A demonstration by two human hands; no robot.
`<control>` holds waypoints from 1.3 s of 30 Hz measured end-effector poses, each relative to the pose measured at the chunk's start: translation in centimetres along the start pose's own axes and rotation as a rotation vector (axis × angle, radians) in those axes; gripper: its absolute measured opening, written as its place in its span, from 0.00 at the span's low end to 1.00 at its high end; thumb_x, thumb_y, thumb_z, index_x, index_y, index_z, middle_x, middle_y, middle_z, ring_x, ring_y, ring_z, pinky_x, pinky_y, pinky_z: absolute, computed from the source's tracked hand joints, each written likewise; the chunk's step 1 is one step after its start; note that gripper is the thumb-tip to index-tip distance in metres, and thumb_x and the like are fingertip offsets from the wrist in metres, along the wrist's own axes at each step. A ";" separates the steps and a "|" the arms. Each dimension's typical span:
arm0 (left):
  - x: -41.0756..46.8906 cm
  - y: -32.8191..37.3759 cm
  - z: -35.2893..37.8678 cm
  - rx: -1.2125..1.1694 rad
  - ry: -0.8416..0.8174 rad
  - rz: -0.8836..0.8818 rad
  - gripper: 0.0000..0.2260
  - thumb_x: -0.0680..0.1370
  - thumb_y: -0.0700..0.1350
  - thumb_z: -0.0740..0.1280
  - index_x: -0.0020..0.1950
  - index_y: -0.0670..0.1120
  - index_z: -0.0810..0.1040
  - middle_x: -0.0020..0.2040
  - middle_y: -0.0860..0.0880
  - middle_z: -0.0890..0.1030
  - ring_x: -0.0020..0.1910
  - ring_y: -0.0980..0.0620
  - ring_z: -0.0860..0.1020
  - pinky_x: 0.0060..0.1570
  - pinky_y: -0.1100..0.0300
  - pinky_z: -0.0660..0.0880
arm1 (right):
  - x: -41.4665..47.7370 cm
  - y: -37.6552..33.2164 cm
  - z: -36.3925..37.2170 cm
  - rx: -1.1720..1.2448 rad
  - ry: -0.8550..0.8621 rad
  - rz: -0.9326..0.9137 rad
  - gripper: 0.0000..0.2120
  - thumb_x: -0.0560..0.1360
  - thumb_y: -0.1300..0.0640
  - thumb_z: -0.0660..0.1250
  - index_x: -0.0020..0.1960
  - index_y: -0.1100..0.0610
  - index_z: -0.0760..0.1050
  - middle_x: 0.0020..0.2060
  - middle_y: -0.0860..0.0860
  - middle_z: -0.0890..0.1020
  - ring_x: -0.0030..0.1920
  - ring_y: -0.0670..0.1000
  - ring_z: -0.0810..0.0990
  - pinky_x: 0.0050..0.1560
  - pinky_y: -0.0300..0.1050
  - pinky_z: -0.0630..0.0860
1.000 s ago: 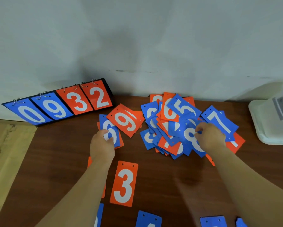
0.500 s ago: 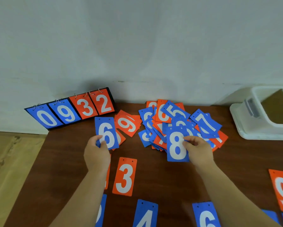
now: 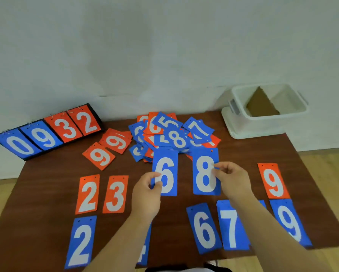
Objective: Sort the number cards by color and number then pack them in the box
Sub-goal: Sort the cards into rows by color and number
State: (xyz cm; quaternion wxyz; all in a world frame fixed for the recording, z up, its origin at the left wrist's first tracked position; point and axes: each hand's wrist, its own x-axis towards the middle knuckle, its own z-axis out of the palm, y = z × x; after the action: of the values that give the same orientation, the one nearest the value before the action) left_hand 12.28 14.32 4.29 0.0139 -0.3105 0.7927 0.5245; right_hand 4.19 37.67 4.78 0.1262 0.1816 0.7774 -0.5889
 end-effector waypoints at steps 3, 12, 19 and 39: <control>-2.3 1.2 4.0 0.023 -0.077 0.007 0.12 0.82 0.41 0.66 0.60 0.58 0.79 0.43 0.50 0.82 0.23 0.58 0.69 0.25 0.62 0.68 | -0.7 1.4 -5.3 0.000 0.081 -0.011 0.06 0.78 0.58 0.72 0.47 0.47 0.82 0.38 0.52 0.80 0.32 0.51 0.74 0.30 0.46 0.74; -7.4 5.3 12.7 0.075 -0.197 0.091 0.13 0.82 0.42 0.67 0.58 0.61 0.78 0.54 0.53 0.83 0.46 0.42 0.84 0.33 0.56 0.78 | -1.3 6.1 -17.1 0.109 0.296 0.111 0.12 0.77 0.62 0.68 0.52 0.46 0.82 0.49 0.48 0.85 0.44 0.51 0.86 0.38 0.49 0.83; -9.4 4.3 14.4 0.080 -0.195 0.022 0.13 0.83 0.43 0.66 0.60 0.61 0.78 0.59 0.53 0.82 0.33 0.55 0.82 0.31 0.58 0.79 | 0.2 7.8 -18.1 0.001 0.192 0.129 0.12 0.79 0.62 0.67 0.53 0.45 0.79 0.53 0.46 0.83 0.49 0.49 0.84 0.40 0.51 0.86; -8.8 -0.6 12.6 0.159 -0.112 -0.092 0.10 0.82 0.43 0.68 0.61 0.56 0.78 0.62 0.56 0.75 0.51 0.58 0.78 0.33 0.70 0.75 | -0.1 16.4 -15.5 -0.950 -0.006 0.061 0.13 0.76 0.54 0.72 0.60 0.49 0.78 0.53 0.48 0.72 0.54 0.50 0.74 0.48 0.44 0.79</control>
State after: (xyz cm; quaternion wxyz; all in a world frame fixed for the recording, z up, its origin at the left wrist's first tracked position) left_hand 15.82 29.00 1.21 0.1066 -0.3145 0.8148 0.4752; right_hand 11.63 56.54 -5.20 0.2146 0.1246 0.9546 -0.1648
